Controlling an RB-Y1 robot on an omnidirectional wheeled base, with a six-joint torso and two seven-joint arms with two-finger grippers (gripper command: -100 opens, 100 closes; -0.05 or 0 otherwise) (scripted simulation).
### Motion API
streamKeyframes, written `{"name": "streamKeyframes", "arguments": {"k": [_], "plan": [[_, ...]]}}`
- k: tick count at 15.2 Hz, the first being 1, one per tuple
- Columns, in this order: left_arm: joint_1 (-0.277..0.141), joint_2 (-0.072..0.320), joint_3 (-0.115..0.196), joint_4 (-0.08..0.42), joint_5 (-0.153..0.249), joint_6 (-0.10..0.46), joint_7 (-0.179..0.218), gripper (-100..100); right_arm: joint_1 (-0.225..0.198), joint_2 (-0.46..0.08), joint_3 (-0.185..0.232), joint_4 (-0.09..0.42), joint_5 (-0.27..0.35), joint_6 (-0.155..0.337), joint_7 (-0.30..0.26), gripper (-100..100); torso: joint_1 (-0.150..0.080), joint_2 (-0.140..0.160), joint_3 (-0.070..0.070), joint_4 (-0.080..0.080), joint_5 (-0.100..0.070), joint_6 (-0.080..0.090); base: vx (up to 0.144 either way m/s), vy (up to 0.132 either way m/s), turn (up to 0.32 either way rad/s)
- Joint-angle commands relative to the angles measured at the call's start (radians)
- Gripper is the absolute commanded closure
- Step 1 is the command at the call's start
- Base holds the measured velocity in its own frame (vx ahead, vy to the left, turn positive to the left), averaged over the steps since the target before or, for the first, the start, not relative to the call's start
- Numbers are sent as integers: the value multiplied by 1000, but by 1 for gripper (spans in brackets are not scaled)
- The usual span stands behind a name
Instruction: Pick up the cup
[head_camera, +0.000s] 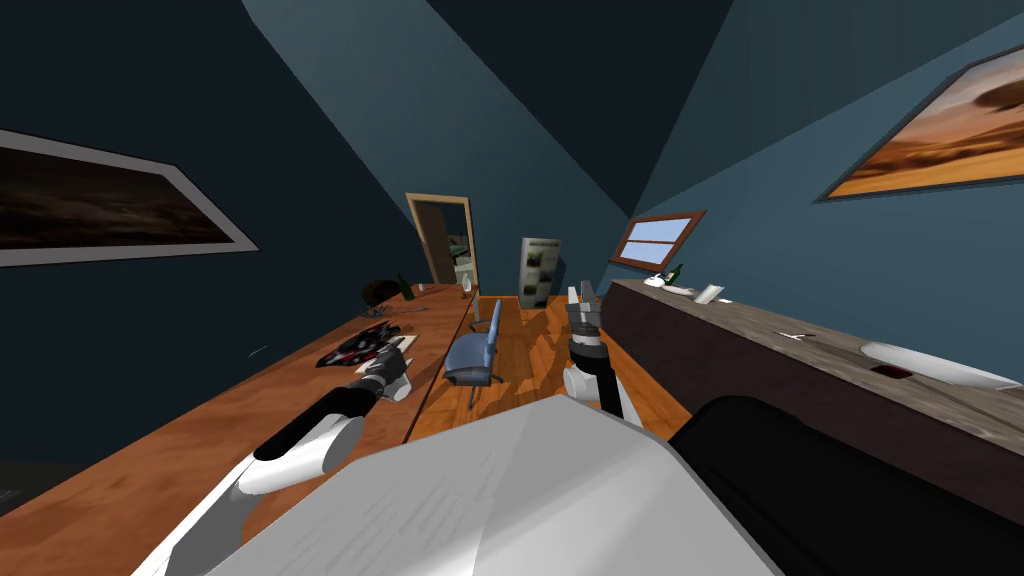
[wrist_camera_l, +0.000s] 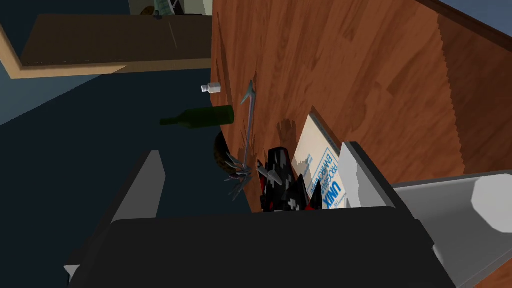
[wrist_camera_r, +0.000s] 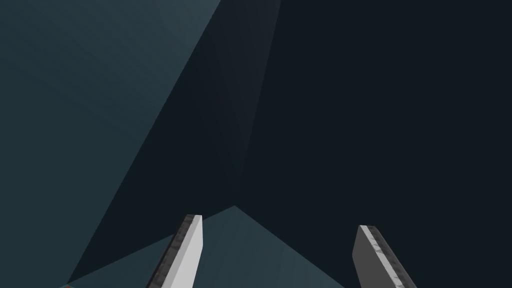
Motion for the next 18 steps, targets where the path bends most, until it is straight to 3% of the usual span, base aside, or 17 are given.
{"name": "streamKeyframes", "arguments": {"k": [1,3,4,6,7,10,11,13,14,17,18], "plan": [[-4,13,7,4,19,50,8,-100,0,0,0,0,0,0,0,0,0,0,0,0,0,0,15,0,-4],[-4,13,7,4,19,67,8,-100,0,0,0,0,0,0,0,0,0,0,0,0,0,0,9,2,-1],[-12,33,16,17,47,102,19,-100,0,0,0,0,0,0,0,0,0,0,0,0,0,0,10,1,-3],[-12,33,16,17,47,135,19,-100,0,0,0,0,0,0,0,0,0,0,0,0,0,0,13,3,-3],[-21,53,25,30,76,158,29,-100,0,0,0,0,0,0,0,0,0,0,0,0,0,0,18,4,-6],[-21,53,25,30,76,203,29,-100,0,0,0,0,0,0,0,0,0,0,0,0,0,0,15,2,-2],[-29,72,34,43,104,236,39,-100,0,0,0,0,0,0,0,0,0,0,0,0,0,0,12,2,-5],[-29,72,34,43,104,271,39,-100,0,0,0,0,0,0,0,0,0,0,0,0,0,0,14,2,-4],[-38,91,44,55,131,297,50,-100,0,0,0,0,0,0,0,0,0,0,0,0,0,0,19,4,-4],[-38,91,44,55,131,338,50,-100,0,0,0,0,0,0,0,0,0,-1,0,0,0,0,17,5,-3],[-46,110,53,68,159,373,60,-100,0,0,0,0,0,0,0,0,0,0,0,0,0,0,14,4,-3]]}}
